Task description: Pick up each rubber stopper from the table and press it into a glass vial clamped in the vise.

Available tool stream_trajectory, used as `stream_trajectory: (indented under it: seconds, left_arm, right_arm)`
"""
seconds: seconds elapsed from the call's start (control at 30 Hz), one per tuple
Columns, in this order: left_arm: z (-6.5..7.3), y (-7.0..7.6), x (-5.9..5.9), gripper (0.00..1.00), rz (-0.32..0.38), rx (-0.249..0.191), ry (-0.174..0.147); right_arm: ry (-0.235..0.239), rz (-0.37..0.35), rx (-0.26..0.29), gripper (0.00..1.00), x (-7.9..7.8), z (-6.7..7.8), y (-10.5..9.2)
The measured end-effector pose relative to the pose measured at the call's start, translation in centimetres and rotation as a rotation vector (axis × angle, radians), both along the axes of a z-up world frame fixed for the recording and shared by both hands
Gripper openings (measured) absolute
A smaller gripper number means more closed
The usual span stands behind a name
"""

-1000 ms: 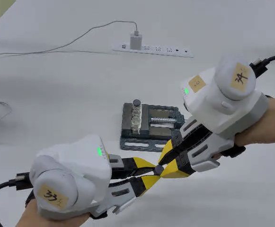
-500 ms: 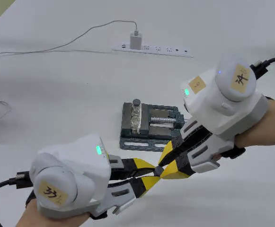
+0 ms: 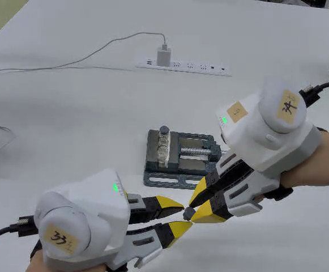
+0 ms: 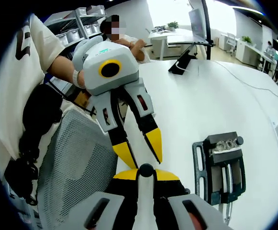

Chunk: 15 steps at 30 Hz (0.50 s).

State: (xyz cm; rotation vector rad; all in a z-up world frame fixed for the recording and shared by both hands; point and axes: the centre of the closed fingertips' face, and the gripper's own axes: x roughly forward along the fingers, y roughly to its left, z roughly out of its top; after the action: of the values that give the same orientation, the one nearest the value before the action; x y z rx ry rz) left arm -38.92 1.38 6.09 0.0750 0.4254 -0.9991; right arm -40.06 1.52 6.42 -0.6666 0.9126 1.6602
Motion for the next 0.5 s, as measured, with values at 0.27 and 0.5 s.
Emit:
stream_trajectory:
  seconds: [0.27, 0.5]
  left_arm:
    - [-0.4, 2.1, 1.6, 0.49, 0.124, 0.017, -0.008]
    - [-0.3, 4.2, 2.8, 0.72, 0.208, -0.009, -0.017]
  right_arm:
    - [-0.006, -0.012, -0.017, 0.07, 0.5, -0.4, -0.5]
    - [-0.005, -0.014, -0.020, 0.07, 0.7, -0.6, -0.6]
